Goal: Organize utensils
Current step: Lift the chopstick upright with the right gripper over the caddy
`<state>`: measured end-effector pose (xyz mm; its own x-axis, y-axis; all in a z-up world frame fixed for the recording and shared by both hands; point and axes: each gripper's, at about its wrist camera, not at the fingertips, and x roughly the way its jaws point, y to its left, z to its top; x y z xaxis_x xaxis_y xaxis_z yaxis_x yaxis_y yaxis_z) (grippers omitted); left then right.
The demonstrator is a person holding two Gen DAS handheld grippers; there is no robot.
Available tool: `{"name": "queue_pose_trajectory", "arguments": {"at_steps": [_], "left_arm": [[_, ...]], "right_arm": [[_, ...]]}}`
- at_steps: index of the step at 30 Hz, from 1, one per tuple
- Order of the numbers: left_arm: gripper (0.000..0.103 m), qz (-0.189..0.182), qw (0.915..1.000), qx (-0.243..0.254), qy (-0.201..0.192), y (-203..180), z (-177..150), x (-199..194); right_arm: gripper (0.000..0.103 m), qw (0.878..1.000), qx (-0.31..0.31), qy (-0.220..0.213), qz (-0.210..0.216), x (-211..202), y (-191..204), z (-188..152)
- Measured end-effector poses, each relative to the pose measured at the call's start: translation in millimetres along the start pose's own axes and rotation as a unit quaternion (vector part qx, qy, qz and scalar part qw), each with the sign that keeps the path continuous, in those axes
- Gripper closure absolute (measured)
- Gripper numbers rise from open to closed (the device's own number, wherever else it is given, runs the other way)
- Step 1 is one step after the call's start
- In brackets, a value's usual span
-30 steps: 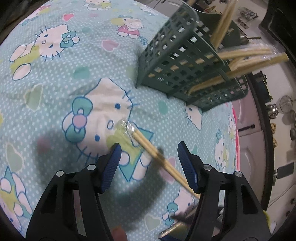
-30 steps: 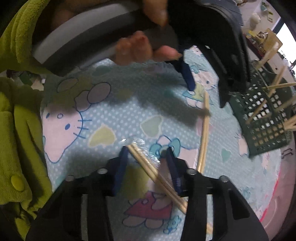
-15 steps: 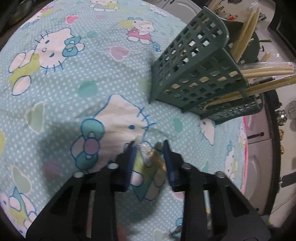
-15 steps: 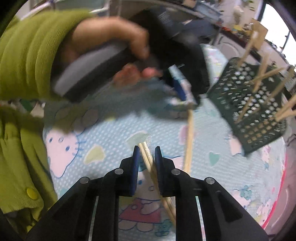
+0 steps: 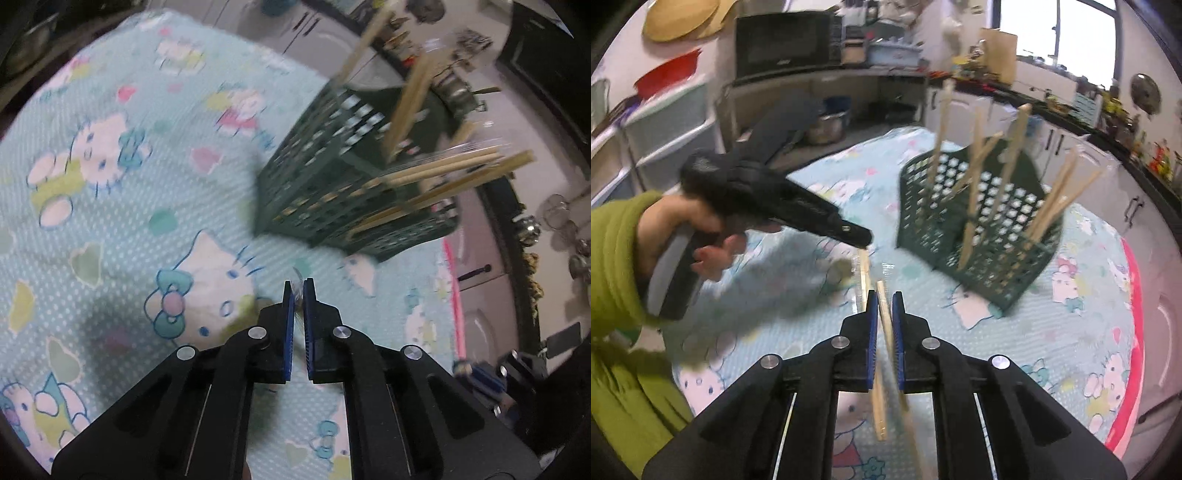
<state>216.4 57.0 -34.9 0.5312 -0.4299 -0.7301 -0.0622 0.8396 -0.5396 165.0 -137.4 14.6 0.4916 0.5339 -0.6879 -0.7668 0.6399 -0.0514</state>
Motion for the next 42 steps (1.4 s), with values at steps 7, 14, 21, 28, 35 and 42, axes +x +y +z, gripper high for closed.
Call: {"name": "queue_pose_trajectory", "arguments": {"at_steps": [7, 14, 21, 28, 35, 42], "left_arm": [[0.101, -0.032, 0.9974, 0.042, -0.048, -37.7, 8.8, -39.2], [0.102, -0.065, 0.9919, 0.078, -0.077, -73.4, 16.4, -66.6], [0.102, -0.079, 0.9853, 0.111, -0.103, -101.9, 28.4, -90.3], [0.102, -0.085, 0.9757, 0.138, -0.146, -122.9, 46.8, -129.6], [0.102, -0.076, 0.9672, 0.147, -0.192, -130.9, 69.6, -162.5], [0.102, -0.063, 0.9617, 0.144, -0.225, -135.3, 93.7, -176.9]], "right_arm": [[0.097, 0.998, 0.037, -0.044, -0.02, -14.7, -11.0, 10.8], [0.097, 0.991, 0.08, -0.101, -0.036, -39.1, -25.9, 28.5], [0.097, 0.973, 0.128, -0.177, -0.07, -62.7, -47.8, 50.4], [0.097, 0.948, 0.16, -0.255, -0.102, -85.0, -73.6, 73.3], [0.097, 0.934, 0.148, -0.305, -0.114, -95.9, -87.1, 97.7], [0.097, 0.928, 0.119, -0.33, -0.129, -93.9, -87.4, 122.4]]}}
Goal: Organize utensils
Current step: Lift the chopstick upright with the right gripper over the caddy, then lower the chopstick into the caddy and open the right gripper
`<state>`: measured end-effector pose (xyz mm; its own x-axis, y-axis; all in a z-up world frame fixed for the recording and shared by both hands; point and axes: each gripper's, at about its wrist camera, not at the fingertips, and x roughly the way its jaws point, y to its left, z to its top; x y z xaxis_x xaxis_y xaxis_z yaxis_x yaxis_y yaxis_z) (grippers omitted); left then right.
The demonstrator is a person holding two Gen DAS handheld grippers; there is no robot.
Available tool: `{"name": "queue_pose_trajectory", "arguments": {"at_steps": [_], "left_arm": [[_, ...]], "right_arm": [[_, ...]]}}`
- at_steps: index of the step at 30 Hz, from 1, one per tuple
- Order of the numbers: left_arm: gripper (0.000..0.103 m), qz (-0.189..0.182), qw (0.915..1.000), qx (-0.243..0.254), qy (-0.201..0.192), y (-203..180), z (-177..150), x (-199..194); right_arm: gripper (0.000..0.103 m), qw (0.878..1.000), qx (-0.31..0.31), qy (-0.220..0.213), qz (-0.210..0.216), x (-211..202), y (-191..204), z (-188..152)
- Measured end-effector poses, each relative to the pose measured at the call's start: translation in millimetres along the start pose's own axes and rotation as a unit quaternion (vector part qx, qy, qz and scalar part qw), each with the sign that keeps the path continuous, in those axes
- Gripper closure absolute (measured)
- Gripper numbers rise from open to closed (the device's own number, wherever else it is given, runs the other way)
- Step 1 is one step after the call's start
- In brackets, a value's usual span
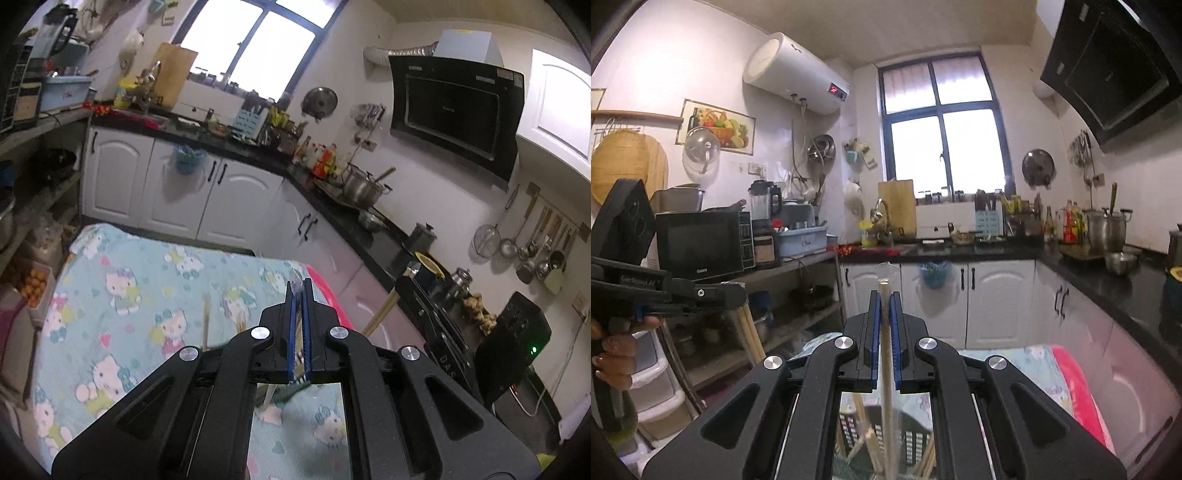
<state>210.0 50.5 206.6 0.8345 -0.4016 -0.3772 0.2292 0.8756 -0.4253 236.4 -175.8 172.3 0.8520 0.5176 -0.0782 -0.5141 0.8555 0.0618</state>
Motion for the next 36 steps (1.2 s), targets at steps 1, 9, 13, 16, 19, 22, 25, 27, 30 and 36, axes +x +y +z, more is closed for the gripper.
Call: {"name": "queue_pose_trajectory", "arguments": {"at_steps": [1, 9, 13, 16, 19, 22, 25, 27, 30, 36], "left_arm": [[0.102, 0.005, 1.0, 0.002, -0.004, -0.1, 2.3, 1.0], [0.102, 0.052, 0.9979, 0.023, -0.031, 5.4, 5.9, 22.5], [0.102, 0.058, 0.9976, 0.026, -0.028, 11.5, -4.5, 36.2], [0.102, 0.062, 0.9975, 0.028, -0.02, 17.4, -11.2, 45.6], [0.102, 0.064, 0.9974, 0.031, -0.011, 20.5, -19.5, 54.2], [0.101, 0.066, 0.9973, 0.033, -0.002, 22.3, -26.6, 61.1], [0.08, 0.071, 0.9969, 0.031, 0.01, 24.7, -33.0, 65.2], [0.071, 0.076, 0.9965, 0.032, 0.017, 26.2, -36.8, 66.6], [0.058, 0.082, 0.9959, 0.03, 0.022, 28.2, -42.3, 64.1], [0.019, 0.094, 0.9951, 0.024, 0.018, 29.9, -54.2, 47.7]], "right_arm": [[0.097, 1.0, -0.005, -0.005, -0.003, 3.3, 0.0, 1.4], [0.097, 1.0, -0.005, -0.017, -0.022, 29.1, -7.9, -8.6], [0.097, 0.999, -0.004, -0.016, -0.031, 39.7, -9.8, -19.0], [0.097, 0.999, -0.006, -0.013, -0.037, 44.9, -11.4, -30.6], [0.097, 0.999, -0.003, -0.006, -0.043, 49.6, -13.2, -40.8], [0.094, 0.999, 0.005, 0.003, -0.047, 52.2, -16.5, -49.4], [0.077, 0.999, 0.009, 0.014, -0.051, 50.7, -18.4, -55.9], [0.073, 0.999, 0.013, 0.018, -0.05, 47.1, -19.4, -58.3], [0.068, 0.998, 0.018, 0.03, -0.048, 41.4, -21.0, -62.4], [0.049, 0.998, 0.02, 0.051, -0.044, 21.1, -19.8, -69.0]]}}
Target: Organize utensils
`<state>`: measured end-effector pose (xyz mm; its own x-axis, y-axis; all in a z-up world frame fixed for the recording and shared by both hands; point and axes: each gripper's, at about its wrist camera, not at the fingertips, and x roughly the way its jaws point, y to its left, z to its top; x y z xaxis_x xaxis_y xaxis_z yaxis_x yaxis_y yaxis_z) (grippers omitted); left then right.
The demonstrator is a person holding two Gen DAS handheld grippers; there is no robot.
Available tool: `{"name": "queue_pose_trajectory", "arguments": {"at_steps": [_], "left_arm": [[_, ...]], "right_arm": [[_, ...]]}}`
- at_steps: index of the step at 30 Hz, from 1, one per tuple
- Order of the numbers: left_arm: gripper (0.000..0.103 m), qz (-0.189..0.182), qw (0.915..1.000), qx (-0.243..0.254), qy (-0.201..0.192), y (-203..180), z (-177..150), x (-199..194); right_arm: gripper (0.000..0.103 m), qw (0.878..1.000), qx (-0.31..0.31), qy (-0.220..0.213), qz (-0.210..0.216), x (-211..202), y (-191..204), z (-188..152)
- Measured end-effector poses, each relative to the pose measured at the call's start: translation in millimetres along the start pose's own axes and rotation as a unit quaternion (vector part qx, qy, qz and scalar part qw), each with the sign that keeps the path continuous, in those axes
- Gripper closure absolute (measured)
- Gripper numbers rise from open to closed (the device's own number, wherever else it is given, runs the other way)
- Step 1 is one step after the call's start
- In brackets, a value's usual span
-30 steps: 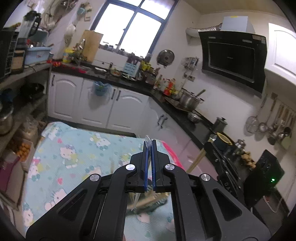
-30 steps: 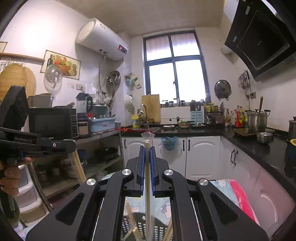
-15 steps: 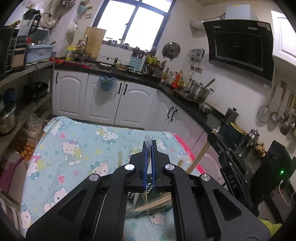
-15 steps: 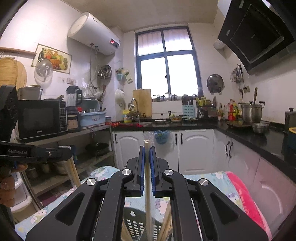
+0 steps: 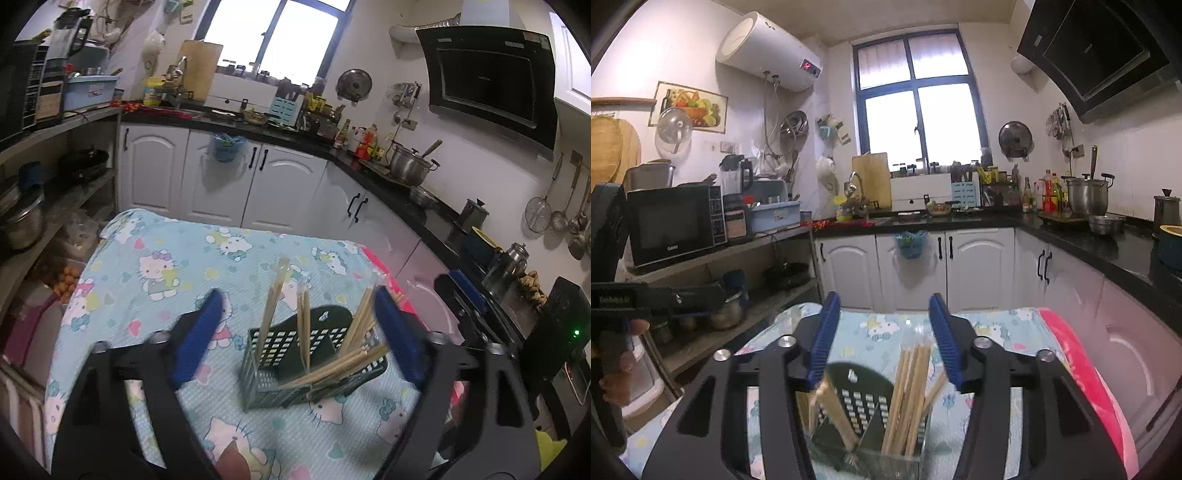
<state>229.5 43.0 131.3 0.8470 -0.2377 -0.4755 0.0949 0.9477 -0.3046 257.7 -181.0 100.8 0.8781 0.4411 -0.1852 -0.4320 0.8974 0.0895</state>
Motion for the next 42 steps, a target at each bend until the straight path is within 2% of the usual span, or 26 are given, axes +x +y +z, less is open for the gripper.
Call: {"name": "queue_pose_trajectory", "arguments": {"at_steps": [1, 3, 10, 15, 23, 32, 42], "left_arm": [[0.014, 0.003, 1.0, -0.001, -0.002, 0.8, -3.1, -4.4], [0.011, 0.009, 0.9999, -0.002, -0.004, 1.6, -8.1, -10.8], [0.011, 0.038, 0.9993, -0.009, -0.002, 4.8, -32.4, -31.2], [0.011, 0.054, 0.9985, 0.009, 0.002, -2.7, -53.9, -42.2], [0.011, 0.062, 0.9975, 0.022, 0.028, -13.3, -97.0, -47.5], [0.011, 0.078, 0.9955, 0.032, 0.044, -15.2, -136.8, -45.6], [0.011, 0.091, 0.9951, 0.038, -0.002, -14.6, -166.0, -56.4]], "right_arm": [[0.047, 1.0, -0.001, 0.004, 0.001, -4.4, 0.6, -1.6], [0.045, 1.0, -0.003, 0.01, 0.002, -11.7, 1.7, -4.3], [0.031, 0.999, -0.001, 0.032, 0.007, -43.4, 8.6, -13.7], [0.025, 0.999, -0.002, 0.045, 0.0, -61.8, 15.1, -22.3], [0.013, 0.997, -0.017, 0.076, -0.009, -86.4, 31.6, -48.3], [0.008, 0.994, -0.038, 0.102, -0.022, -101.8, 45.1, -84.3], [0.007, 0.993, -0.041, 0.087, -0.064, -120.1, 39.3, -123.9]]}}
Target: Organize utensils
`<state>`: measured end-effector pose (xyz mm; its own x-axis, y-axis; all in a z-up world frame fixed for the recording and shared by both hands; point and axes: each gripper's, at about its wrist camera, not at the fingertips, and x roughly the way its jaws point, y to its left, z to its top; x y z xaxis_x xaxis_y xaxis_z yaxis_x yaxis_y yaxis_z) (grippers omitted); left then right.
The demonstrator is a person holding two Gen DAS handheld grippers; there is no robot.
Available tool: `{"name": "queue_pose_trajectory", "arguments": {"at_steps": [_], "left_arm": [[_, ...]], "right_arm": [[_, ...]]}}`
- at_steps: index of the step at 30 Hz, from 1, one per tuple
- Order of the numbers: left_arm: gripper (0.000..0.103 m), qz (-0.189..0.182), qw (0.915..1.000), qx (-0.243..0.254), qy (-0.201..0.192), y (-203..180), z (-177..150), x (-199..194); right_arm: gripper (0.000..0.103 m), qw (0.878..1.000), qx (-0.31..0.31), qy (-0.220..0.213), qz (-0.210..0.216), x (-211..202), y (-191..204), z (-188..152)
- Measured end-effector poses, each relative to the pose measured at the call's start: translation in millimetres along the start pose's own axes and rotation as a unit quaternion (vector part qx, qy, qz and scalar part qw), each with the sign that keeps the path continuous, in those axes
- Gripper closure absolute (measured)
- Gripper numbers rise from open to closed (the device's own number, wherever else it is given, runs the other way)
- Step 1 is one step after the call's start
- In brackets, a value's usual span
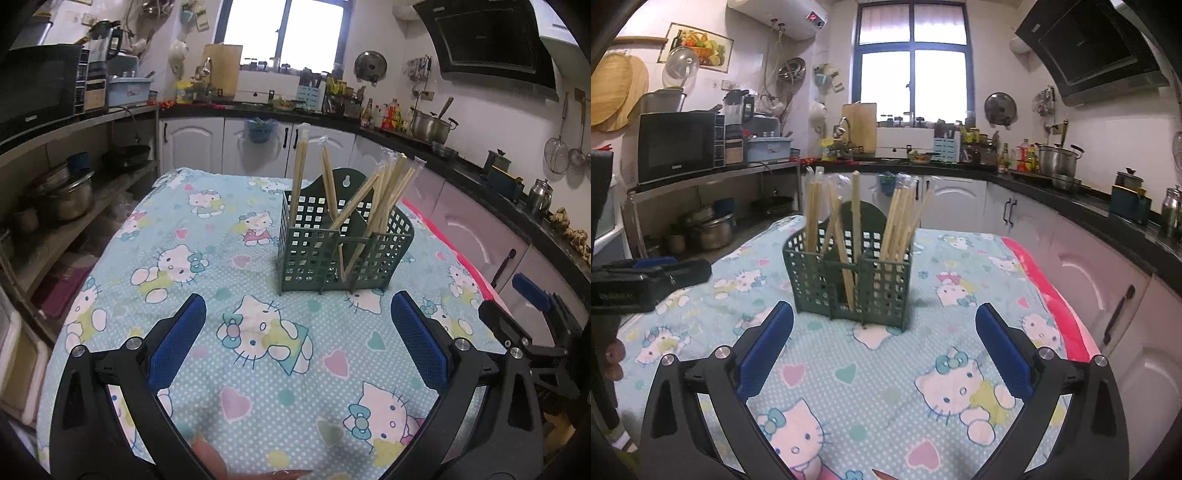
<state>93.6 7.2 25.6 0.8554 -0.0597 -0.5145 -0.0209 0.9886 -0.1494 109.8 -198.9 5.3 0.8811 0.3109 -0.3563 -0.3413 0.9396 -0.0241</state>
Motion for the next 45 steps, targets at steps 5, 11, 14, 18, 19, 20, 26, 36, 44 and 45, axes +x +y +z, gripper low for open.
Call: {"name": "queue_pose_trajectory", "arguments": {"at_steps": [5, 11, 14, 18, 19, 20, 26, 36, 44, 45], "left_arm": [[0.011, 0.005, 0.9996, -0.003, -0.028, 0.7, -11.9, -4.7], [0.011, 0.006, 0.9993, -0.003, -0.037, 0.8, -24.0, -4.3], [0.011, 0.007, 0.9991, 0.001, -0.041, -0.5, -27.0, -4.5], [0.011, 0.006, 0.999, 0.002, -0.045, -2.0, -27.6, -5.6], [0.011, 0.007, 0.9989, 0.002, -0.046, -1.9, -27.4, -5.7], [0.011, 0.007, 0.9989, 0.002, -0.046, -1.7, -27.7, -5.8], [0.011, 0.007, 0.9988, 0.001, -0.048, -1.6, -26.6, -6.8], [0.011, 0.005, 0.9987, 0.002, -0.051, -1.8, -25.1, -9.1], [0.011, 0.0, 0.9987, 0.003, -0.05, -3.1, -24.3, -10.1], [0.011, -0.001, 0.9987, 0.003, -0.05, -3.3, -24.1, -10.4]], "right_arm": [[0.007, 0.999, -0.001, -0.037, -0.019, -13.5, -1.4, -19.0], [0.006, 0.998, 0.004, -0.052, -0.022, -16.7, -2.1, -26.8], [0.006, 0.998, 0.009, -0.06, -0.021, -18.7, -2.7, -27.2], [0.006, 0.998, 0.007, -0.061, -0.018, -18.8, -1.0, -27.5], [0.006, 0.998, 0.006, -0.061, -0.018, -18.5, -0.9, -27.4], [0.006, 0.998, 0.006, -0.061, -0.018, -18.5, -0.3, -27.3], [0.006, 0.998, 0.006, -0.06, -0.019, -18.2, 0.2, -27.8], [0.006, 0.998, 0.006, -0.059, -0.017, -17.1, 4.1, -30.8], [0.006, 0.998, 0.006, -0.058, -0.017, -17.0, 4.6, -31.3], [0.006, 0.998, 0.006, -0.059, -0.018, -17.1, 4.0, -30.9]]}}
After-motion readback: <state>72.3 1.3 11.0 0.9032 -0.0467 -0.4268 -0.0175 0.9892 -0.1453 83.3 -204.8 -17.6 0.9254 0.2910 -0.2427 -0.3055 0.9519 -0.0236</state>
